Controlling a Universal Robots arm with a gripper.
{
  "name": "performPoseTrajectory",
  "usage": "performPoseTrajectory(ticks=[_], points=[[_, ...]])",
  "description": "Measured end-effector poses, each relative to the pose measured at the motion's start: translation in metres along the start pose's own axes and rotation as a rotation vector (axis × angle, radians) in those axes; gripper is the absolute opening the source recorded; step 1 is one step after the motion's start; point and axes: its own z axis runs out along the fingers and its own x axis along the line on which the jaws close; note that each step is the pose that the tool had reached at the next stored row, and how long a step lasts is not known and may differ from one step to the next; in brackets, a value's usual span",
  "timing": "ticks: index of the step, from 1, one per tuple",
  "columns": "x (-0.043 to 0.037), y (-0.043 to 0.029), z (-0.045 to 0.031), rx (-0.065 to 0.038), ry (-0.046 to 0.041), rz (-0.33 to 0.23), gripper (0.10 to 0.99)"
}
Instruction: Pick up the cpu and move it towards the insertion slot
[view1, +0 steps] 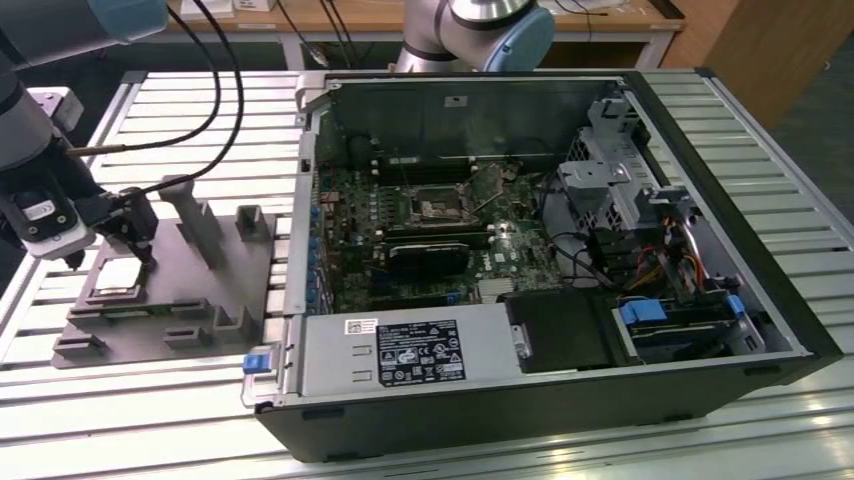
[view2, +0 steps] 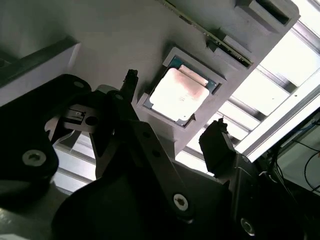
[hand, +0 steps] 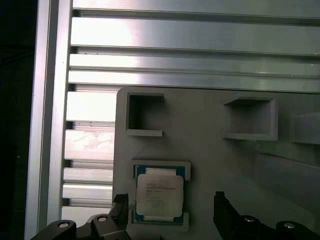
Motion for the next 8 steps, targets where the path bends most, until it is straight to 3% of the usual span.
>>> performPoseTrajectory(ticks=[8], points=[[0.0003,-0.0001,0.0017,0.000,0.0000,0.000,0.773]])
